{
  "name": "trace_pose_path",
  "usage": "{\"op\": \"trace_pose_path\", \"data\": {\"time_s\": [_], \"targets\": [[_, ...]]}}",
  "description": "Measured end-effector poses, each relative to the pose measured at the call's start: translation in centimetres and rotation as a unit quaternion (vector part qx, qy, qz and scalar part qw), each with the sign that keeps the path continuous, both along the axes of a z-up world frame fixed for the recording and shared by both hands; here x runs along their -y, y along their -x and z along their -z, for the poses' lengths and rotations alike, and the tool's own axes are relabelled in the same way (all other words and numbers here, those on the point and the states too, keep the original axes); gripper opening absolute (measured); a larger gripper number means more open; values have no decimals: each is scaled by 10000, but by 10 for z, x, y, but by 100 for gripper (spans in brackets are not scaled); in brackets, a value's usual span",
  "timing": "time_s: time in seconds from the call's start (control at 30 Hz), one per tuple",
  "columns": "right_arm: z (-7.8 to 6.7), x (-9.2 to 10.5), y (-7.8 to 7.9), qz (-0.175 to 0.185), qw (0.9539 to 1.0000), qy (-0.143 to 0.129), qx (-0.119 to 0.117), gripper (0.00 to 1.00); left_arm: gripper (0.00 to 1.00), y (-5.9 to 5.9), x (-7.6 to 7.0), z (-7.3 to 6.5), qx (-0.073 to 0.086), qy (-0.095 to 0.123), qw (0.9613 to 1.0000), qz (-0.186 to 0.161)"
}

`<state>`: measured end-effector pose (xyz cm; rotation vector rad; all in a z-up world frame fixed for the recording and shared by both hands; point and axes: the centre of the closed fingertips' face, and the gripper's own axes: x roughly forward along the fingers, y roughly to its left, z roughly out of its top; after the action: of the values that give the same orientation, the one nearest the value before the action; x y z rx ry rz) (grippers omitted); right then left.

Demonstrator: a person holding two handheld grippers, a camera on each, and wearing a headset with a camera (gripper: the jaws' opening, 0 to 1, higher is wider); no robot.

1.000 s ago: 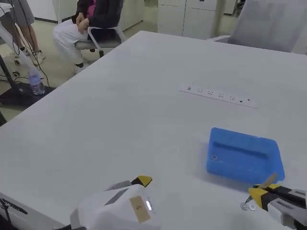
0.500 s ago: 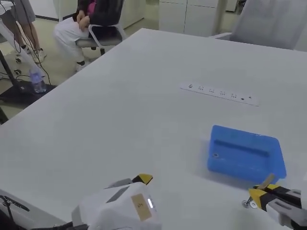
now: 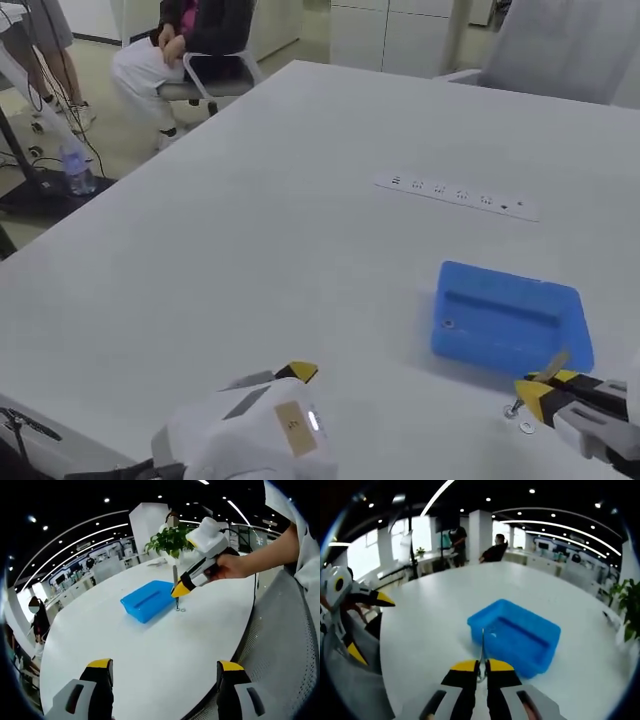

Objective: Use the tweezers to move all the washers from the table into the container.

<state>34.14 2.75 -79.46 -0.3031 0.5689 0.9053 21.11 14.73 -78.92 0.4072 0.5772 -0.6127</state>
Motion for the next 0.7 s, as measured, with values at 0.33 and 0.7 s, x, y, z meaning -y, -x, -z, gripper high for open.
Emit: {"op": "trace_pose_path", "data": {"time_s": [0.33, 0.7], "targets": [[-29, -8, -5, 21, 9995, -302, 125, 3, 87, 0, 1, 0, -1, 0, 10000, 30], [-46, -10, -10, 30, 9989, -374, 274, 3, 86, 1, 1, 1, -7, -14, 10000, 52]]}}
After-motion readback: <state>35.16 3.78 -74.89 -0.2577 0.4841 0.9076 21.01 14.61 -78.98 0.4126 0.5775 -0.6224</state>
